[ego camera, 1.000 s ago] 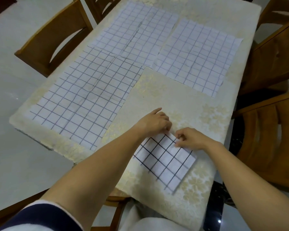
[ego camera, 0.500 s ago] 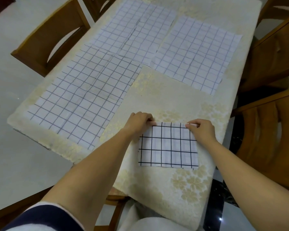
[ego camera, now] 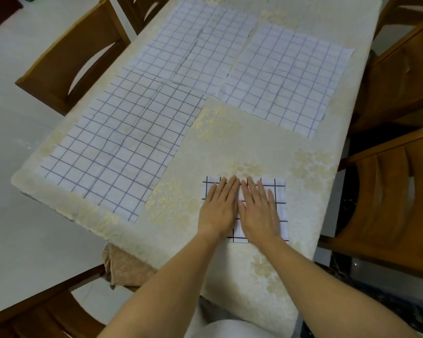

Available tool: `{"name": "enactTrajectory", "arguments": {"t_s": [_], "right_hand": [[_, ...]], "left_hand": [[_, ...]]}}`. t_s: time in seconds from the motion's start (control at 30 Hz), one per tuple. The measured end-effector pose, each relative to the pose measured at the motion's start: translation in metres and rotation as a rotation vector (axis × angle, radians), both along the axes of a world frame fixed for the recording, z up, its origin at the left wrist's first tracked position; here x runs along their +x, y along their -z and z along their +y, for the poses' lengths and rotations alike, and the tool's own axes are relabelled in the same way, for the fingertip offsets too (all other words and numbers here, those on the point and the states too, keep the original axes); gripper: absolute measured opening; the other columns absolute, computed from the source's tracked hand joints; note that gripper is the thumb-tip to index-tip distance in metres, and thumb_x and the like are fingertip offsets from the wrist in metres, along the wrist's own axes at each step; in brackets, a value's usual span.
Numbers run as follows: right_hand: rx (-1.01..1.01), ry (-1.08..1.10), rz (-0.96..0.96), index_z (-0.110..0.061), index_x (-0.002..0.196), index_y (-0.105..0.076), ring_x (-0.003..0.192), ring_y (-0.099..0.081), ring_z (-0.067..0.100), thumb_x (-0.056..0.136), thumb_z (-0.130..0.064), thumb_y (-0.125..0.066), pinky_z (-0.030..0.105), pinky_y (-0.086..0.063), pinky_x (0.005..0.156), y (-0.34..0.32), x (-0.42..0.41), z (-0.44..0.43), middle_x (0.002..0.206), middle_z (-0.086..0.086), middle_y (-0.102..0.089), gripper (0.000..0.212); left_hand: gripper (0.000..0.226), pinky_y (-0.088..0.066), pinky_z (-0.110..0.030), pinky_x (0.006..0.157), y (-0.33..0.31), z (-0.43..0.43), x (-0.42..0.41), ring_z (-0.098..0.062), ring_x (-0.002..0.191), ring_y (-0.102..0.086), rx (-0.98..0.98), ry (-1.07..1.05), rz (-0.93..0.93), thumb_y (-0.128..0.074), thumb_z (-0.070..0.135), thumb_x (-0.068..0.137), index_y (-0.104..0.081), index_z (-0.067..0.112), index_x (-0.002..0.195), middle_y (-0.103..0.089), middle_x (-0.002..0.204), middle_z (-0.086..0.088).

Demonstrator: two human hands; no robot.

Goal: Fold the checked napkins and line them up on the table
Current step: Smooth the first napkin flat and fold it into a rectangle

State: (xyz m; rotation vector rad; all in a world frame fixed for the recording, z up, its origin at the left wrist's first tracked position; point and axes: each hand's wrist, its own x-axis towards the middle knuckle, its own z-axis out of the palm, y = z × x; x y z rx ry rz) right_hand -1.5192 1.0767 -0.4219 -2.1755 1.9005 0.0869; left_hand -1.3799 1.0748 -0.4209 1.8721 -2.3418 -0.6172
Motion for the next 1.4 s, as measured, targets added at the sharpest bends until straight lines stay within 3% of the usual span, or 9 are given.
{"name": "enactTrajectory", "arguments": {"t_s": [0.23, 0.4, 0.53, 0.8, 1.0, 1.07, 1.17, 1.27, 1.4], "right_hand": [[0.093, 0.056, 0.132, -0.030, 0.158, 0.019, 0.153, 0.021, 0.021, 0.097, -0.067, 0.005, 0.050, 0.003, 0.125, -0.013, -0.072, -0.007, 0.166, -0.010, 0.021, 0.072], [0.057, 0.123, 0.162, -0.021, 0.158, 0.012, 0.153, 0.019, 0.028, 0.098, -0.062, 0.006, 0.051, 0.012, 0.123, -0.030, -0.041, -0.014, 0.167, -0.002, 0.017, 0.073], [-0.019, -0.004, 0.029, -0.016, 0.161, -0.009, 0.156, -0.002, 0.027, 0.101, -0.042, 0.000, 0.046, -0.003, 0.125, -0.034, 0.017, -0.015, 0.168, 0.002, -0.004, 0.065], [0.068, 0.076, 0.075, -0.026, 0.158, 0.018, 0.153, 0.020, 0.019, 0.100, -0.056, 0.005, 0.049, 0.001, 0.126, -0.012, -0.052, 0.002, 0.166, -0.009, 0.021, 0.067], [0.100, 0.141, 0.070, -0.023, 0.157, 0.020, 0.152, 0.024, 0.025, 0.092, -0.063, 0.015, 0.049, 0.012, 0.124, -0.025, -0.062, -0.006, 0.165, -0.004, 0.027, 0.076], [0.032, 0.128, 0.009, -0.022, 0.158, 0.017, 0.153, 0.022, 0.023, 0.095, -0.057, 0.013, 0.046, 0.012, 0.124, -0.031, -0.041, -0.007, 0.166, -0.003, 0.023, 0.072], [0.023, 0.073, -0.024, -0.021, 0.159, 0.012, 0.154, 0.016, 0.023, 0.097, -0.048, 0.012, 0.045, 0.009, 0.125, -0.030, -0.002, -0.006, 0.167, -0.002, 0.016, 0.068], [0.119, 0.124, 0.013, -0.016, 0.160, 0.010, 0.154, 0.017, 0.022, 0.102, -0.050, -0.004, 0.045, 0.008, 0.125, -0.019, 0.005, -0.003, 0.167, 0.003, 0.018, 0.069], [0.070, 0.292, -0.107, -0.009, 0.161, -0.004, 0.156, -0.001, 0.024, 0.098, -0.065, -0.037, 0.040, -0.003, 0.127, -0.022, -0.033, 0.004, 0.169, 0.008, -0.002, 0.090]], "left_hand": [[0.066, 0.015, -0.042, 0.126, -0.002, 0.001, 0.041, -0.013, 0.154, 0.027, 0.039, -0.109, -0.137, -0.003, 0.062, 0.105, 0.019, 0.034, 0.161, 0.027, 0.166, 0.016], [0.076, 0.019, -0.044, 0.125, -0.013, -0.002, 0.050, -0.022, 0.153, 0.030, 0.042, -0.139, -0.169, 0.007, 0.065, 0.099, 0.023, 0.022, 0.159, 0.034, 0.165, 0.003], [0.062, 0.005, -0.043, 0.129, -0.017, -0.005, 0.017, -0.022, 0.159, 0.007, -0.053, 0.042, -0.087, -0.011, 0.044, 0.110, -0.004, 0.017, 0.165, 0.004, 0.172, 0.001], [0.068, 0.015, -0.048, 0.126, -0.010, 0.012, 0.038, -0.015, 0.153, 0.029, 0.060, -0.103, -0.172, 0.003, 0.066, 0.103, 0.023, 0.034, 0.159, 0.029, 0.165, 0.016], [0.080, 0.015, -0.051, 0.125, -0.015, 0.014, 0.068, -0.023, 0.150, 0.036, 0.084, -0.181, -0.234, 0.024, 0.070, 0.091, 0.031, 0.024, 0.156, 0.040, 0.162, 0.005], [0.074, 0.014, -0.050, 0.126, -0.021, 0.011, 0.058, -0.024, 0.153, 0.030, 0.010, -0.178, -0.207, 0.014, 0.063, 0.099, 0.025, 0.021, 0.159, 0.034, 0.166, 0.002], [0.062, -0.002, -0.050, 0.129, -0.021, 0.002, 0.027, -0.026, 0.158, 0.012, -0.078, -0.047, -0.097, -0.015, 0.040, 0.111, 0.003, 0.016, 0.165, 0.012, 0.172, -0.001], [0.065, -0.009, -0.047, 0.129, -0.013, -0.005, 0.008, -0.022, 0.158, 0.008, -0.013, 0.036, -0.025, -0.009, 0.045, 0.108, -0.005, 0.015, 0.165, 0.003, 0.171, 0.001], [0.073, 0.001, -0.044, 0.129, 0.000, 0.002, 0.017, -0.015, 0.157, 0.018, 0.000, 0.055, -0.118, -0.007, 0.063, 0.104, 0.009, 0.024, 0.164, 0.014, 0.171, 0.007]]}}
